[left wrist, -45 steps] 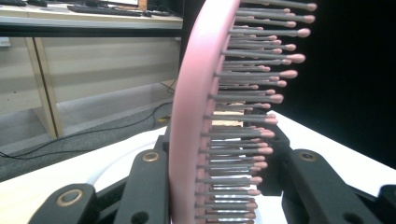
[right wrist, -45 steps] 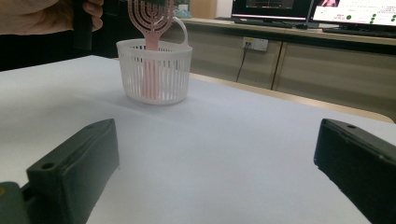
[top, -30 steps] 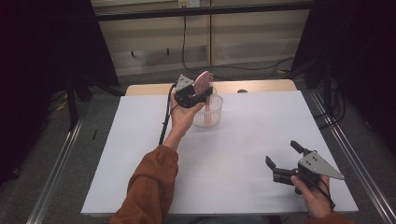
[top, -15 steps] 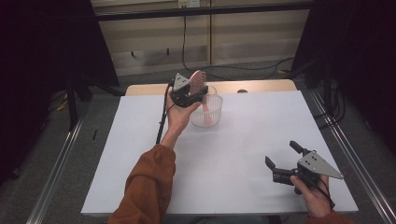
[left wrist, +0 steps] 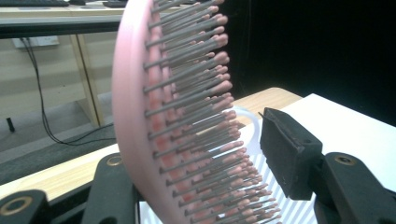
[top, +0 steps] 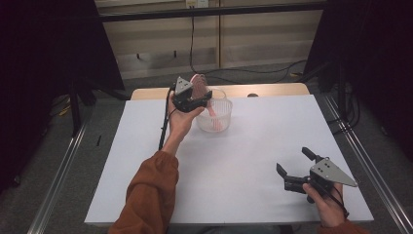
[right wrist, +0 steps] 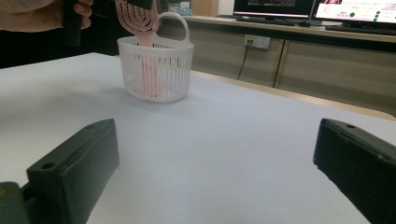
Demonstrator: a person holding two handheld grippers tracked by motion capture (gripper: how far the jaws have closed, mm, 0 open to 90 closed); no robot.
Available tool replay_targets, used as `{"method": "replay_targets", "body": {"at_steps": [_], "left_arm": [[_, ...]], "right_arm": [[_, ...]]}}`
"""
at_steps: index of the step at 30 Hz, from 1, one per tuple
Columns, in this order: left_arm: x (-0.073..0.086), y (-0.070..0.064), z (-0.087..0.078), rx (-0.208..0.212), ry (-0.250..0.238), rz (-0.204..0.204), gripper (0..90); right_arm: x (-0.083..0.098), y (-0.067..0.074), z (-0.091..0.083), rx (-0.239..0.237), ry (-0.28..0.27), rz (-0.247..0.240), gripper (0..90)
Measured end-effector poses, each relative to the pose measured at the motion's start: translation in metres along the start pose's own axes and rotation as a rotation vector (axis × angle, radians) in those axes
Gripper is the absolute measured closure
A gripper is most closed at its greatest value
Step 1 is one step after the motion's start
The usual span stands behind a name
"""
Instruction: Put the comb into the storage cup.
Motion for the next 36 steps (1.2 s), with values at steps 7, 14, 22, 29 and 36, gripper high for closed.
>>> {"method": "replay_targets", "body": {"at_steps": [7, 14, 22, 29, 36], "left_arm": [[0.006, 0.003, -0.002, -0.001, 0.025, 0.006, 41.5], [0.01, 0.008, -0.005, -0.005, 0.036, 0.004, 44.0], [0.016, 0.012, -0.009, -0.004, 0.038, 0.005, 44.2], [0.019, 0.016, -0.013, 0.002, 0.045, 0.008, 43.7], [0.024, 0.025, -0.011, -0.022, 0.065, 0.017, 40.4]], "right_arm": [[0.0, 0.0, 0.0, 0.002, 0.001, -0.001, 0.0], [0.001, 0.0, 0.001, 0.0, 0.002, -0.001, 0.0], [0.001, 0.0, 0.001, -0.002, 0.005, 0.001, 0.0], [0.001, 0.001, 0.001, -0.002, 0.006, -0.002, 0.0], [0.001, 0.001, 0.001, -0.002, 0.006, -0.001, 0.0]]}}
Point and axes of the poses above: each handheld gripper's, and its own axes: z roughly forward along the jaws, x roughly out of its underside, y roughly to its left, the point moved 9 cm from there along z, roughly forward along the jaws, and after that the axes turned 6 degrees about z, right-handed, at the moved point
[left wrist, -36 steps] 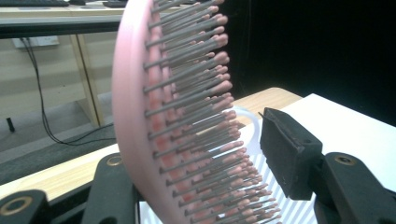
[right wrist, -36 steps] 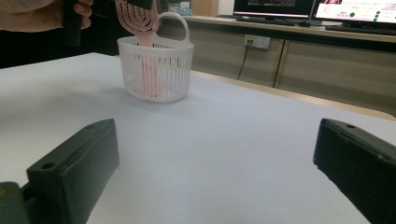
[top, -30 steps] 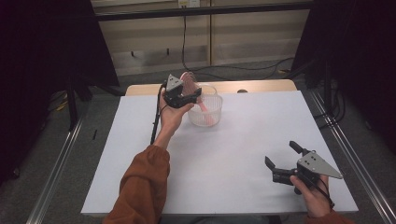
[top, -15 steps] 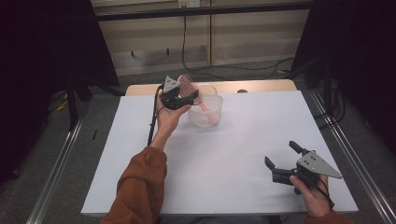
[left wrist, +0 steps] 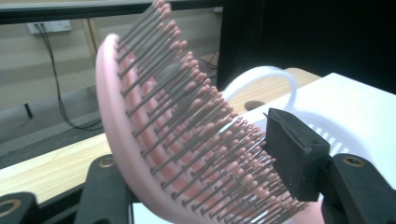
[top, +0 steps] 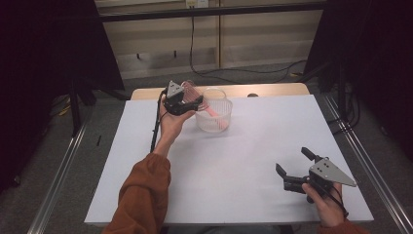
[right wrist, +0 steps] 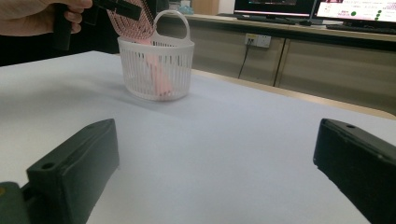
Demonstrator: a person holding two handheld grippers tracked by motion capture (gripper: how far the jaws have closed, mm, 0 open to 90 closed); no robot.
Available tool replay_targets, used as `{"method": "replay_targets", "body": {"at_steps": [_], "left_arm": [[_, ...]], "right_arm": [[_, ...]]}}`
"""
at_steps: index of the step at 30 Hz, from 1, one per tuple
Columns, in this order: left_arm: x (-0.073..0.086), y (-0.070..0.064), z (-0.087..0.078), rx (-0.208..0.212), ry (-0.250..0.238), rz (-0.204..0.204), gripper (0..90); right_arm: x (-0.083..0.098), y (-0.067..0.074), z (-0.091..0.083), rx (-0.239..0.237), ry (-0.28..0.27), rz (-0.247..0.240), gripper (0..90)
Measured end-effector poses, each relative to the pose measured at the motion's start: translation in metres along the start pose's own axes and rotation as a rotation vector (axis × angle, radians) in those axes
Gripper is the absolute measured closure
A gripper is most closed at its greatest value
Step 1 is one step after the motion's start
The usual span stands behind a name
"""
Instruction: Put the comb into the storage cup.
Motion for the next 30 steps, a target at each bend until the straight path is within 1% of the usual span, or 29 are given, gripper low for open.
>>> {"method": "replay_targets", "body": {"at_steps": [4, 6, 8, 12, 14, 16, 19, 20, 23, 25, 29, 30], "left_arm": [[0.0047, 0.0013, 0.0007, 0.001, 0.007, -0.017, 39.3], [0.0048, 0.0017, 0.0001, 0.001, 0.009, -0.015, 39.2], [0.0043, 0.0008, -0.0004, 0.006, 0.01, -0.003, 39.2], [0.0046, -0.0005, -0.002, 0.017, 0.013, -0.002, 39.2], [0.0047, -0.0008, -0.0026, 0.017, 0.013, 0.002, 39.3], [0.0046, -0.002, -0.0031, 0.008, 0.016, 0.007, 39.1], [0.0047, -0.0029, -0.0036, 0.011, 0.017, 0.009, 38.7], [0.0048, -0.0031, -0.0036, 0.012, 0.012, 0.001, 38.6], [0.0058, -0.0046, -0.0038, 0.023, 0.009, -0.009, 39.1], [0.0058, -0.0048, -0.0041, 0.023, 0.012, -0.005, 40.3], [0.0079, -0.0039, -0.0036, 0.028, 0.013, -0.026, 40.7], [0.0079, -0.0039, -0.0033, 0.028, 0.011, -0.024, 40.4]], "right_arm": [[0.0, 0.0, 0.0001, -0.003, -0.001, 0.0, 0.0], [0.0004, -0.0004, 0.0003, 0.0, 0.001, 0.001, 0.0], [0.0003, 0.0002, 0.0, -0.003, 0.002, -0.002, 0.0], [0.0003, 0.0009, 0.0002, -0.004, 0.002, -0.003, 0.0], [0.0004, 0.0008, 0.0002, -0.003, 0.003, -0.004, 0.0], [0.0, 0.0006, 0.0001, -0.001, 0.001, -0.004, 0.0], [-0.0008, 0.0008, -0.0004, -0.002, -0.002, -0.004, 0.0], [-0.0008, 0.0008, -0.0005, -0.002, -0.002, -0.005, 0.0], [-0.0009, 0.0012, -0.0004, -0.004, -0.003, -0.006, 0.0], [-0.0007, 0.0011, -0.0001, -0.004, -0.003, -0.005, 0.0], [-0.0008, 0.0008, -0.0001, -0.001, -0.003, -0.006, 0.1], [-0.0008, 0.001, 0.0, -0.002, -0.003, -0.005, 0.1]]}}
Point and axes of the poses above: each handheld gripper's, and its own axes: z roughly forward along the jaws, x roughly out of its underside, y roughly to its left, the point moved 9 cm from there along z, roughly forward along the jaws, and after that the axes turned 6 degrees about z, right-handed, at the moved point
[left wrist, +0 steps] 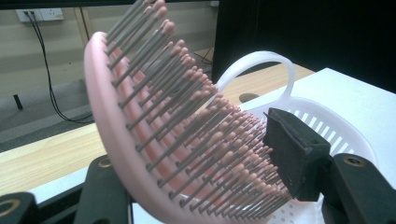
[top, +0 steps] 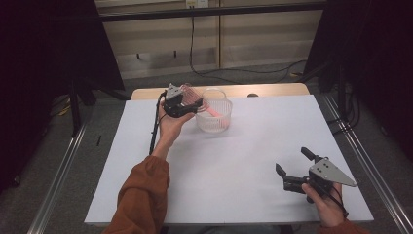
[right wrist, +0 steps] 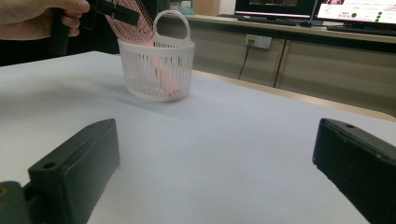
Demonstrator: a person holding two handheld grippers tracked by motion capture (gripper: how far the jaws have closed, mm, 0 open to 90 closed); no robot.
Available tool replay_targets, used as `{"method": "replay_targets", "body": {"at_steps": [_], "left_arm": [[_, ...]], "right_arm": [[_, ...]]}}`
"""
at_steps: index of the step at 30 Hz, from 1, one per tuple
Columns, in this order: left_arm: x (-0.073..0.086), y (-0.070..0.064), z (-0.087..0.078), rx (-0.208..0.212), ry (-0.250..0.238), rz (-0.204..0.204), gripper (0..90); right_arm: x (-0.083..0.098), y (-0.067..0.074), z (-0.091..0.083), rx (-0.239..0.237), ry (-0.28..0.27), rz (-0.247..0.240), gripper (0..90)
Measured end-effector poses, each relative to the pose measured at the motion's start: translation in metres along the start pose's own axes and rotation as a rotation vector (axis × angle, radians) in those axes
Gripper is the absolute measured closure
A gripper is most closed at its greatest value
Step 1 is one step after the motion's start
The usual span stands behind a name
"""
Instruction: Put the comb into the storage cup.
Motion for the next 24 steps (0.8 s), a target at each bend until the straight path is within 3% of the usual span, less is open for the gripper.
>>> {"method": "replay_targets", "body": {"at_steps": [6, 11, 17, 21, 24], "left_arm": [[0.0, 0.0016, 0.0001, -0.007, 0.002, 0.005, 39.5], [0.0, 0.0036, 0.0012, -0.015, -0.004, -0.022, 29.7], [0.001, 0.003, 0.0022, -0.012, -0.003, -0.023, 28.1], [0.0031, 0.0026, 0.0028, -0.011, 0.009, -0.008, 19.7], [0.0049, 0.0005, 0.0034, -0.004, 0.02, -0.021, 15.3]], "right_arm": [[0.0001, 0.0001, 0.0001, -0.001, 0.0, 0.0, 0.1], [0.0004, -0.0001, 0.0004, 0.0, 0.001, -0.003, 0.1], [0.0007, -0.0002, 0.0004, 0.001, 0.003, -0.002, 0.1], [0.0007, 0.0002, 0.0005, -0.001, 0.004, -0.002, 0.1], [0.0008, 0.0002, 0.0005, -0.005, 0.004, 0.002, 0.1]]}}
Point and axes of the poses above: each handheld gripper's, and its own axes: z roughly forward along the jaws, x roughly out of its underside, y roughly to its left, the point moved 9 cm from there along z, roughly forward along the jaws, and after that the axes turned 6 degrees about z, right-handed, at the moved point
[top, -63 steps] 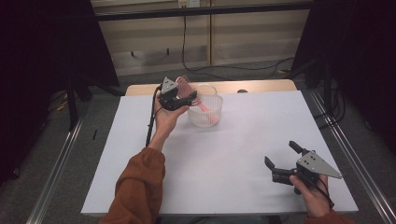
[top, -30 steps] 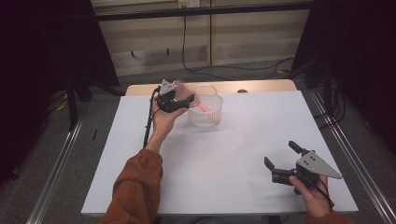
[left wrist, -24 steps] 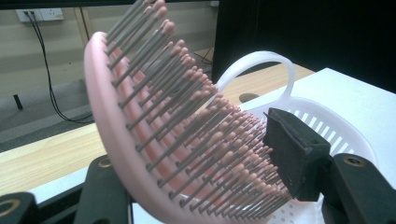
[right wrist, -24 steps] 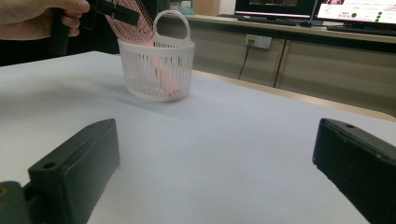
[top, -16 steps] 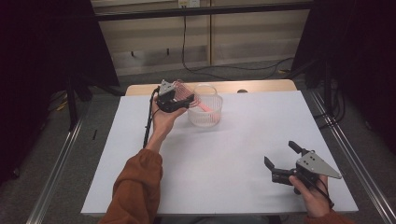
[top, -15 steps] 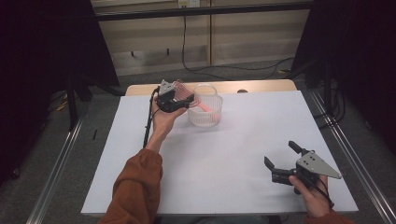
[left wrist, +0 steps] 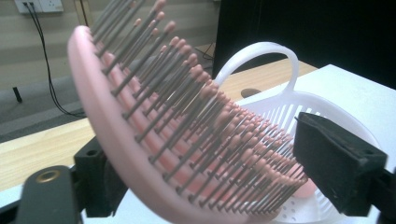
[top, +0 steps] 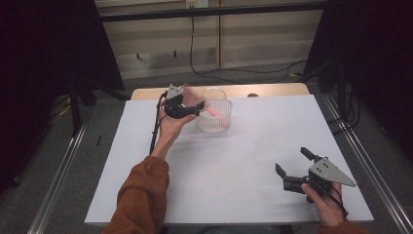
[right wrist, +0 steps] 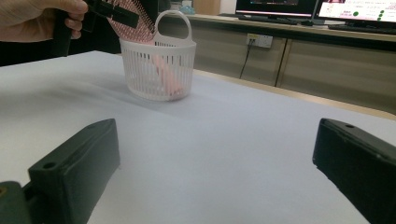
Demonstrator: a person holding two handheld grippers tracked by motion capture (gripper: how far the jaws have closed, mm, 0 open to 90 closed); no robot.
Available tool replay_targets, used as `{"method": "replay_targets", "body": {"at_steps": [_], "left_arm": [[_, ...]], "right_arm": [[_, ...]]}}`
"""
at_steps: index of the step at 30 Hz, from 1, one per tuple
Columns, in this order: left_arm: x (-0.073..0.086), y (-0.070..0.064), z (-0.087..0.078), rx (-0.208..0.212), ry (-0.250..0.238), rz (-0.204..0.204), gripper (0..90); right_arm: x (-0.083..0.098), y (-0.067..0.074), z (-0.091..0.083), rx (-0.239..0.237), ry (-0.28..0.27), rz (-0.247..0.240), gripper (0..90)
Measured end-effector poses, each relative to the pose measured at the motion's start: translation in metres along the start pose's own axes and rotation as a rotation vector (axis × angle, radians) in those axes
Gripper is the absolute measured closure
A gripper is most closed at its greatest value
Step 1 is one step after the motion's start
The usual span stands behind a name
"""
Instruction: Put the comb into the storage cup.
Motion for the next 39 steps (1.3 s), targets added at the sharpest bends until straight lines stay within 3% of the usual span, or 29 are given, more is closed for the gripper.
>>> {"method": "replay_targets", "body": {"at_steps": [2, 6, 9, 19, 22, 24, 35, 39], "left_arm": [[-0.001, 0.0, 0.0, -0.007, -0.004, -0.011, 9.3], [-0.002, 0.001, -0.002, -0.005, -0.009, 0.008, 4.9], [-0.005, 0.001, -0.005, 0.001, -0.042, -0.017, 4.6], [-0.004, 0.006, -0.015, -0.006, -0.056, 0.007, 2.4], [-0.004, 0.009, -0.021, -0.015, -0.063, 0.035, 2.6], [-0.003, 0.01, -0.023, -0.014, -0.066, 0.018, 2.6], [-0.004, 0.017, -0.039, -0.057, -0.1, 0.016, 2.4], [-0.004, 0.015, -0.043, -0.058, -0.115, 0.035, 2.4]], "right_arm": [[0.0, 0.0, 0.0, 0.0, -0.001, 0.0, 0.1], [0.0, 0.0, 0.0, 0.001, -0.001, 0.001, 0.1], [0.0, -0.001, 0.0, 0.003, -0.002, 0.002, 0.1], [0.0, 0.0, 0.0, 0.004, -0.003, -0.001, 0.2], [-0.001, 0.0, 0.0, 0.005, -0.004, -0.003, 0.2], [-0.001, 0.0, 0.0, 0.005, -0.005, -0.002, 0.2], [-0.001, -0.001, 0.0, 0.009, -0.004, -0.003, 0.2], [-0.001, 0.0, 0.0, 0.009, -0.004, -0.004, 0.2]]}}
Point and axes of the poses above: each handheld gripper's, and its own axes: z roughly forward along the jaws, x roughly out of its underside, y roughly to its left, the point moved 9 cm from there along z, roughly forward along the jaws, and after that the axes turned 6 degrees about z, right-handed, at the moved point
